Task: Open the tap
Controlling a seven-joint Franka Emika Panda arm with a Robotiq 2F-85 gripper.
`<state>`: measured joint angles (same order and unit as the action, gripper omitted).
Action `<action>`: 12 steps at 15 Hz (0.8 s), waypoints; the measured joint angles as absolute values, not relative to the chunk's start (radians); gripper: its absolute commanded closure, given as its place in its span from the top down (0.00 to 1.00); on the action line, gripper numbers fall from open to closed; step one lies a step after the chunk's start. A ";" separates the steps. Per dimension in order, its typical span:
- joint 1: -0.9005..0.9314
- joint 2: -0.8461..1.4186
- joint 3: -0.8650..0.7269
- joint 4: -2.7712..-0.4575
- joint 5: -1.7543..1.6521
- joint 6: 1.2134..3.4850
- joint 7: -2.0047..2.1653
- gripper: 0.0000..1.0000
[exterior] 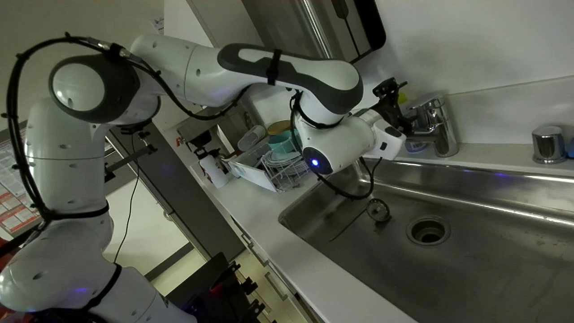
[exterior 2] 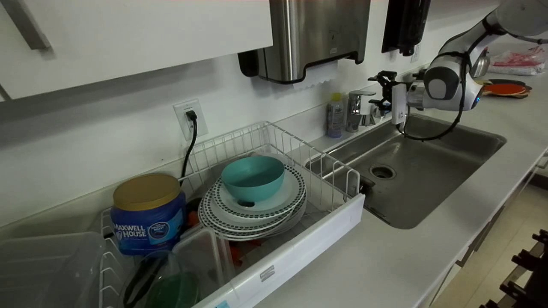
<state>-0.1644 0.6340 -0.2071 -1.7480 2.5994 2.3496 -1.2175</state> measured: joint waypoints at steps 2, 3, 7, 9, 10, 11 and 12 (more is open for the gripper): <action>-0.182 0.635 -0.191 -1.738 2.599 2.350 -1.235 0.72; -0.190 0.635 -0.184 -1.735 2.599 2.350 -1.241 0.66; -0.220 0.636 -0.153 -1.726 2.599 2.351 -1.273 0.34; -0.233 0.642 -0.138 -1.726 2.599 2.352 -1.285 0.19; -0.239 0.645 -0.131 -1.726 2.599 2.352 -1.293 0.13; -0.244 0.649 -0.125 -1.726 2.599 2.353 -1.298 0.05; -0.248 0.652 -0.121 -1.726 2.599 2.355 -1.305 0.01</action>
<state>-0.2476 0.6517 -0.1208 -1.7259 2.5993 2.3548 -1.3045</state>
